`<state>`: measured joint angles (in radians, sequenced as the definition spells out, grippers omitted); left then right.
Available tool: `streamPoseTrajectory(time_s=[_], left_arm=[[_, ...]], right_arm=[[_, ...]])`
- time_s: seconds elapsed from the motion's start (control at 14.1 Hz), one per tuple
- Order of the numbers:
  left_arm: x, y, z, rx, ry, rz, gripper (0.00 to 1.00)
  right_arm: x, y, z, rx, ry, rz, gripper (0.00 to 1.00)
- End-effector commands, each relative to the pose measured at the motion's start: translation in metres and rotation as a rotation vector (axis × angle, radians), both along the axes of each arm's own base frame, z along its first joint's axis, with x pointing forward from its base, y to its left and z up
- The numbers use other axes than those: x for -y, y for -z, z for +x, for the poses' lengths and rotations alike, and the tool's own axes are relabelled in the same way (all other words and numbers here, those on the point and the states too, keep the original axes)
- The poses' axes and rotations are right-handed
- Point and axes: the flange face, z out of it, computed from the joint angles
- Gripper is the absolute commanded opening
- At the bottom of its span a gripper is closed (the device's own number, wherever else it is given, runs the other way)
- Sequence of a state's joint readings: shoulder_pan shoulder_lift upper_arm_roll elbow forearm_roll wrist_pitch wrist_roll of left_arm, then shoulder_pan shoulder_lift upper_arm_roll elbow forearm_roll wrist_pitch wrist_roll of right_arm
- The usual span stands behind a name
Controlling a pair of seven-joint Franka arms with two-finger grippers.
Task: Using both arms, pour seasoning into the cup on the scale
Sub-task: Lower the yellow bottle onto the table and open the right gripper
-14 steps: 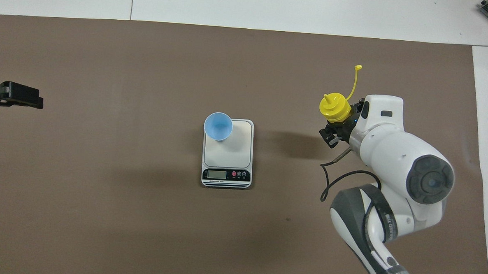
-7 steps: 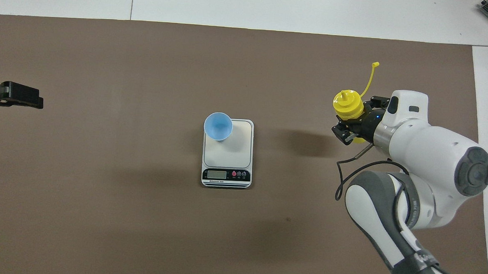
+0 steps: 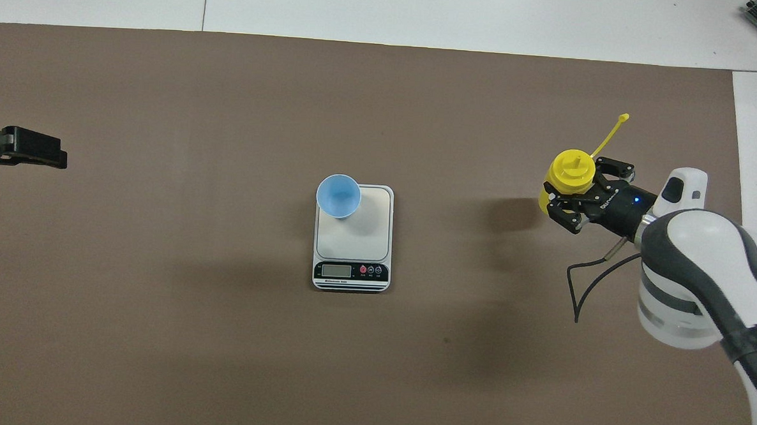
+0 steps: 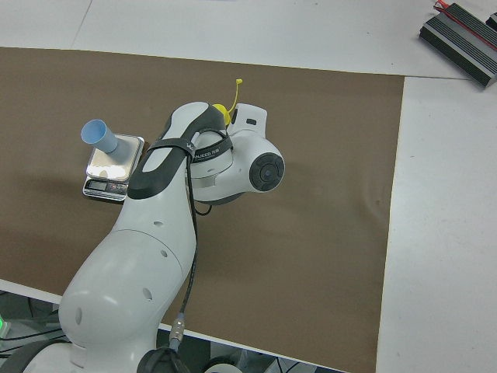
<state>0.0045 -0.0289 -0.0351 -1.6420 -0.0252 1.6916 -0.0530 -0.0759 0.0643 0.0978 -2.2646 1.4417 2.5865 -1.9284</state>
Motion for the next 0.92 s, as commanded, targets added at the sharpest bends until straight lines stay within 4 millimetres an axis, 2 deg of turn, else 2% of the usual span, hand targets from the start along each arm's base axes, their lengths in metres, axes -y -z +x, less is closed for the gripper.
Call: streamPoseTrajectory(time_s=[0.0, 0.14, 0.21, 0.28, 0.57, 0.85], left_arm=[[0.0, -0.004, -0.008, -0.002, 0.006, -0.005, 1.0], [0.0, -0.004, -0.008, -0.002, 0.006, -0.005, 1.0], [0.0, -0.004, -0.008, -0.002, 0.006, -0.005, 1.0], [0.0, -0.003, -0.008, -0.005, 0.006, -0.005, 1.0], [0.0, -0.003, -0.008, -0.005, 0.006, -0.005, 1.0], [0.0, -0.004, -0.008, -0.003, 0.006, -0.005, 1.0]], right_arm=[[0.003, 0.009, -0.012, 0.037, -0.02, 0.018, 0.0], [0.008, 0.011, -0.012, 0.035, -0.016, 0.019, 0.0], [0.009, 0.012, -0.012, 0.033, -0.014, 0.019, 0.3], [0.009, 0.012, -0.012, 0.032, -0.012, 0.02, 0.99], [0.011, 0.012, -0.013, 0.031, -0.01, 0.021, 1.0], [0.023, 0.019, -0.025, 0.01, 0.004, 0.033, 1.0]])
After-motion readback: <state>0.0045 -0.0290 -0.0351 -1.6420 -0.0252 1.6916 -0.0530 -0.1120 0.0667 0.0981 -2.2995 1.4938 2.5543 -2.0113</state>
